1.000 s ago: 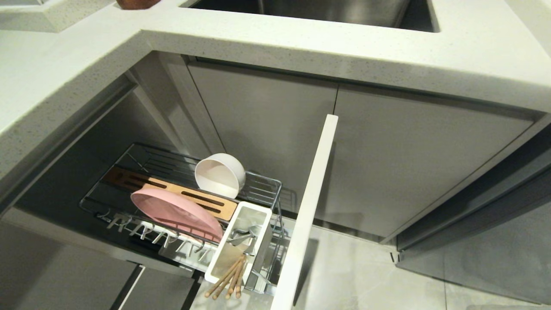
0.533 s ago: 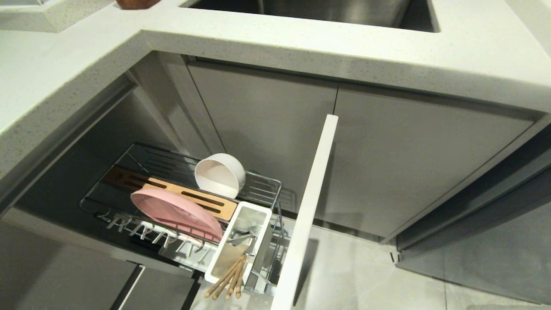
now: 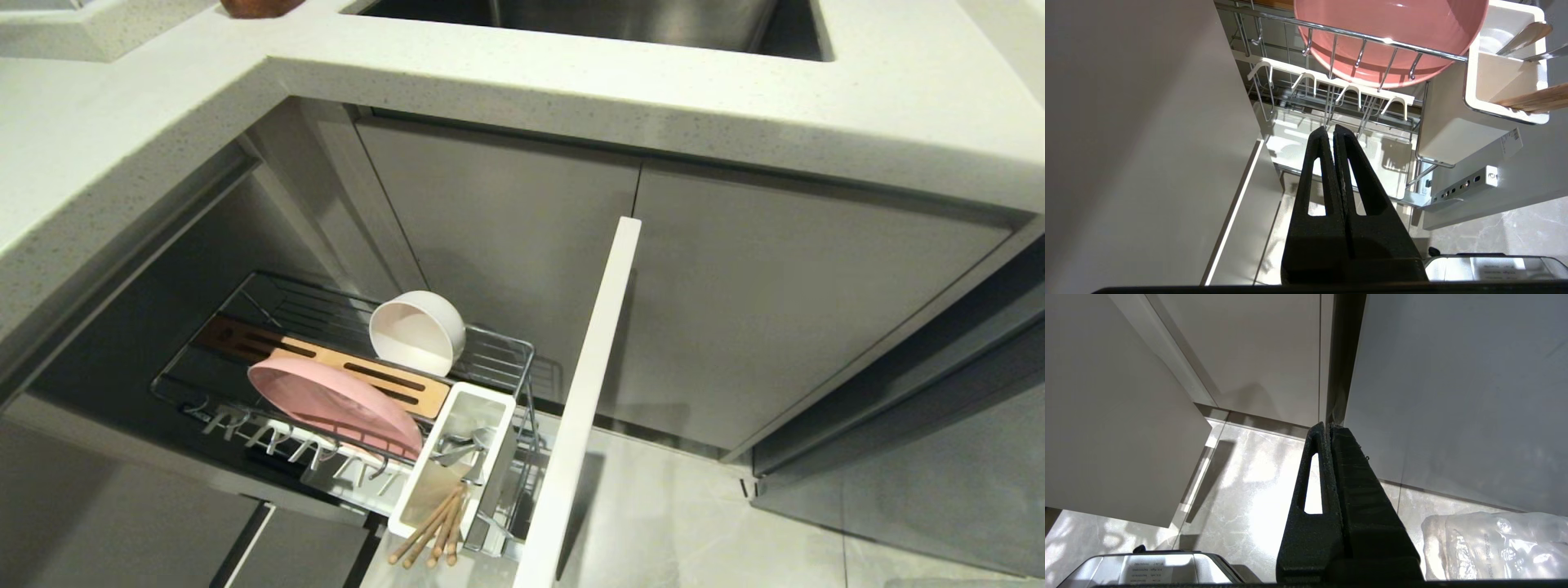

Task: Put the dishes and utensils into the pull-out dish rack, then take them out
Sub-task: Take the plate out of the cupboard

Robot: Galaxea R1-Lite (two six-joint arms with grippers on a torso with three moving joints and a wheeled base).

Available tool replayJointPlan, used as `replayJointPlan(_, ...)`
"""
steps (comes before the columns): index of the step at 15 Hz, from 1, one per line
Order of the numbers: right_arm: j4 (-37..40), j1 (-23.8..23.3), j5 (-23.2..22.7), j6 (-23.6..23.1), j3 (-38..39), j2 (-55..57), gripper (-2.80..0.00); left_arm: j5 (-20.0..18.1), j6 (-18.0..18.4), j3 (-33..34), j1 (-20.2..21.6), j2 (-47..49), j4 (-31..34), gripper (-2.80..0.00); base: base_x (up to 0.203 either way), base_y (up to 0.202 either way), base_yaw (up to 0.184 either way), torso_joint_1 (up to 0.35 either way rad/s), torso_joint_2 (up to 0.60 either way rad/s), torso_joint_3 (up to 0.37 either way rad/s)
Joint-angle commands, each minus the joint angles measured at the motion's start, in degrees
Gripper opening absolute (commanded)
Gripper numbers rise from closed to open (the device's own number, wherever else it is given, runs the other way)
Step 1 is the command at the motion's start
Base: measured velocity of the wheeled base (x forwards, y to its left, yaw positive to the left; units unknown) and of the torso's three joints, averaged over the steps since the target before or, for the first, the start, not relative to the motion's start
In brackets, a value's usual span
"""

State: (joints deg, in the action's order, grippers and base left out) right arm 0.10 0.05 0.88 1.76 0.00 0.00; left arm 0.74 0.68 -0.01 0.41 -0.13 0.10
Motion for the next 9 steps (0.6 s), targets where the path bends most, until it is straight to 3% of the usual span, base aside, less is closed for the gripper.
replayJointPlan(1,0.0,0.0,0.0,0.0,0.1,0.0,-2.80,0.0,0.0,0.1,0.0,0.0,0.1,-2.80,0.000,0.000,0.000,0.000,0.00,0.000)
replayJointPlan(5,0.0,0.0,0.0,0.0,0.1,0.0,-2.80,-0.2,0.2,-0.5,0.0,0.0,-1.5,-2.80,0.000,0.000,0.000,0.000,0.00,0.000)
replayJointPlan(7,0.0,0.0,0.0,0.0,0.2,0.0,-2.80,-1.7,-0.2,-4.5,0.0,0.0,-2.9,-2.80,0.000,0.000,0.000,0.000,0.00,0.000)
replayJointPlan(9,0.0,0.0,0.0,0.0,0.1,0.0,-2.80,-4.5,-0.7,-14.0,0.0,0.1,-1.7,-2.80,0.000,0.000,0.000,0.000,0.00,0.000)
